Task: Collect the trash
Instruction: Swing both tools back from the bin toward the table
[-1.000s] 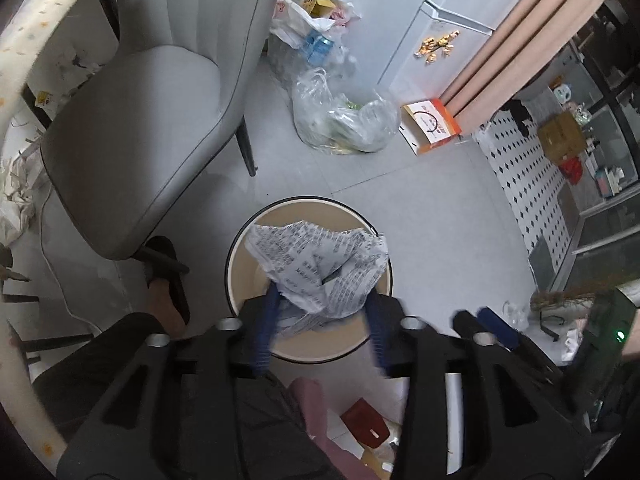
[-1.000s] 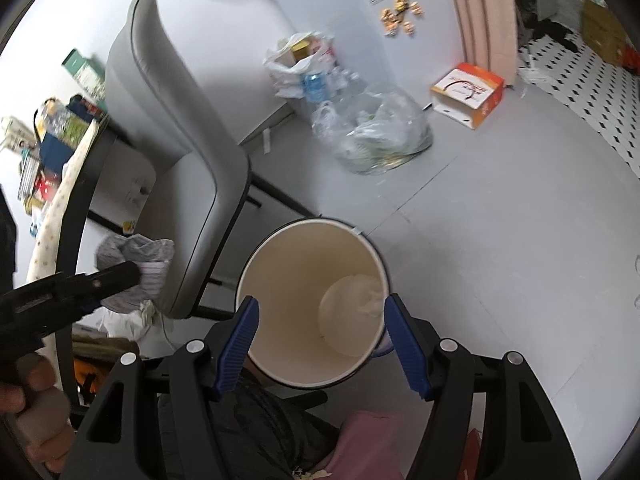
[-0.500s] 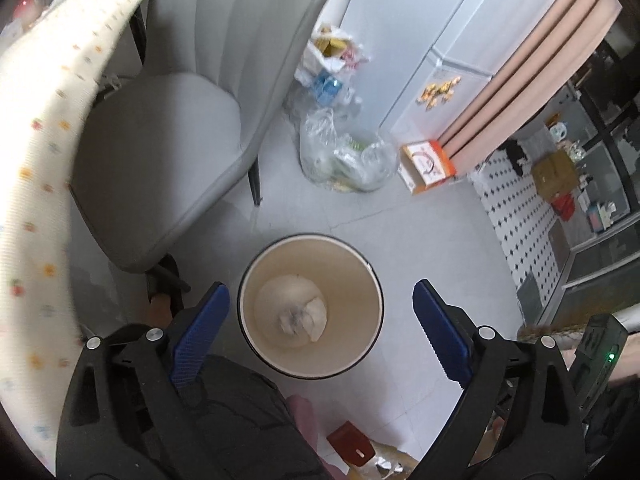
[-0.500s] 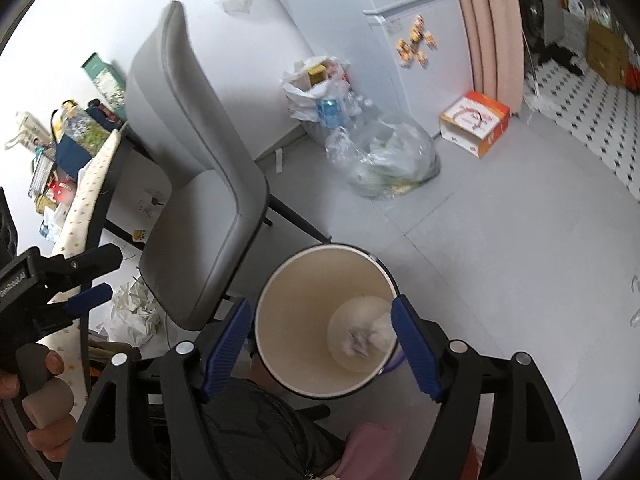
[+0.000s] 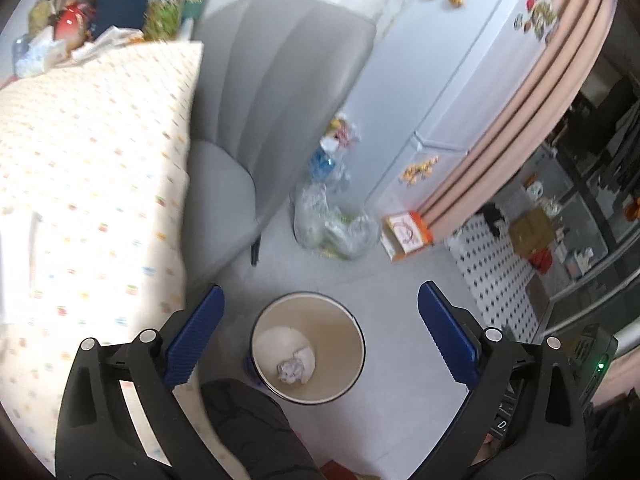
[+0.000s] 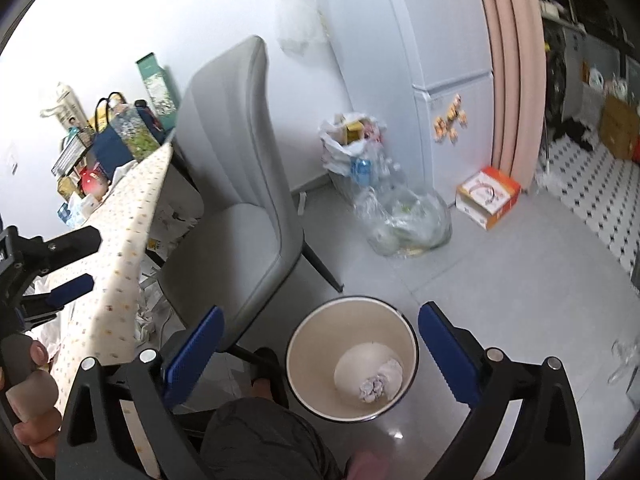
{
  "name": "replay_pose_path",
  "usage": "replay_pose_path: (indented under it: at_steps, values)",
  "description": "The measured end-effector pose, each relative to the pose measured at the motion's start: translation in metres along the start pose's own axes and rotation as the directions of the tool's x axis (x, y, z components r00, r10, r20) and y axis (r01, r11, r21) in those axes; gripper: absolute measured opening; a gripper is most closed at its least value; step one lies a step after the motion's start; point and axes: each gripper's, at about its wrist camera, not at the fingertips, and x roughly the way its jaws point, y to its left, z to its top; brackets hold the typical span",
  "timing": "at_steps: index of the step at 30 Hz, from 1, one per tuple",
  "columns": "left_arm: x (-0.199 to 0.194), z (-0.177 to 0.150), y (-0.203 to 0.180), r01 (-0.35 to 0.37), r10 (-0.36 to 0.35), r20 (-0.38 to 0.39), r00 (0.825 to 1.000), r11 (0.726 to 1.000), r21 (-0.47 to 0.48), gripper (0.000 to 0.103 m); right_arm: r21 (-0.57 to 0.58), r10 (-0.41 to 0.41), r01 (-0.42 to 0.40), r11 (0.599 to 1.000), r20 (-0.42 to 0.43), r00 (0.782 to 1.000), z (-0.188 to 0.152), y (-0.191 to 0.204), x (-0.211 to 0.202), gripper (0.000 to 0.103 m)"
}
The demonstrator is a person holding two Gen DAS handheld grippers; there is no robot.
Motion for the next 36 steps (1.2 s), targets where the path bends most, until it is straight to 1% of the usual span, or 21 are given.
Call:
replay_pose_path:
  at_steps: [3, 7, 10, 14, 17, 20, 26, 28, 29, 36]
  values:
    - [-0.026, 0.005, 0.010, -0.007, 0.008, 0.057, 0.998, 1.000, -0.015, 0.097, -0.020, -0.028, 0.029, 0.999, 0.045, 0.999, 0.008, 0.019, -0.014, 0.095]
    - [-0.060, 0.011, 0.030, -0.022, 0.028, 0.127, 0.992, 0.999, -0.048, 0.097, -0.048, -0.032, 0.037, 0.998, 0.107, 0.994, 0.014, 0.042, -0.031, 0.095]
    - [-0.084, 0.013, 0.047, -0.044, 0.058, 0.175, 0.983, 0.996, -0.083, 0.097, -0.088, -0.004, 0.016, 0.996, 0.129, 0.992, 0.017, 0.063, -0.042, 0.095]
    - [-0.111, 0.014, 0.066, -0.071, 0.098, 0.232, 0.968, 0.990, -0.122, 0.097, -0.150, 0.082, -0.060, 0.987, 0.146, 0.986, 0.018, 0.090, -0.054, 0.095]
    - [-0.130, 0.012, 0.083, -0.061, 0.099, 0.268, 0.958, 0.987, -0.147, 0.097, -0.194, 0.108, -0.076, 0.978, 0.158, 0.981, 0.016, 0.110, -0.061, 0.095]
    - [-0.146, 0.007, 0.100, -0.045, 0.088, 0.302, 0.949, 0.988, -0.148, 0.097, -0.237, 0.140, -0.099, 0.967, 0.164, 0.976, 0.014, 0.130, -0.066, 0.095]
    - [-0.167, -0.002, 0.125, -0.057, 0.111, 0.331, 0.937, 0.984, -0.169, 0.097, -0.292, 0.201, -0.150, 0.945, 0.153, 0.968, 0.008, 0.163, -0.075, 0.095]
    - [-0.174, -0.007, 0.135, -0.067, 0.127, 0.338, 0.933, 0.981, -0.183, 0.097, -0.313, 0.244, -0.193, 0.930, 0.134, 0.961, 0.004, 0.175, -0.078, 0.095]
    - [-0.177, -0.009, 0.141, -0.062, 0.124, 0.341, 0.932, 0.981, -0.186, 0.097, -0.326, 0.269, -0.218, 0.920, 0.121, 0.956, 0.002, 0.183, -0.080, 0.095]
    - [-0.192, -0.020, 0.177, -0.066, 0.140, 0.332, 0.933, 0.972, -0.224, 0.097, -0.374, 0.343, -0.298, 0.878, 0.060, 0.937, -0.011, 0.218, -0.081, 0.094]
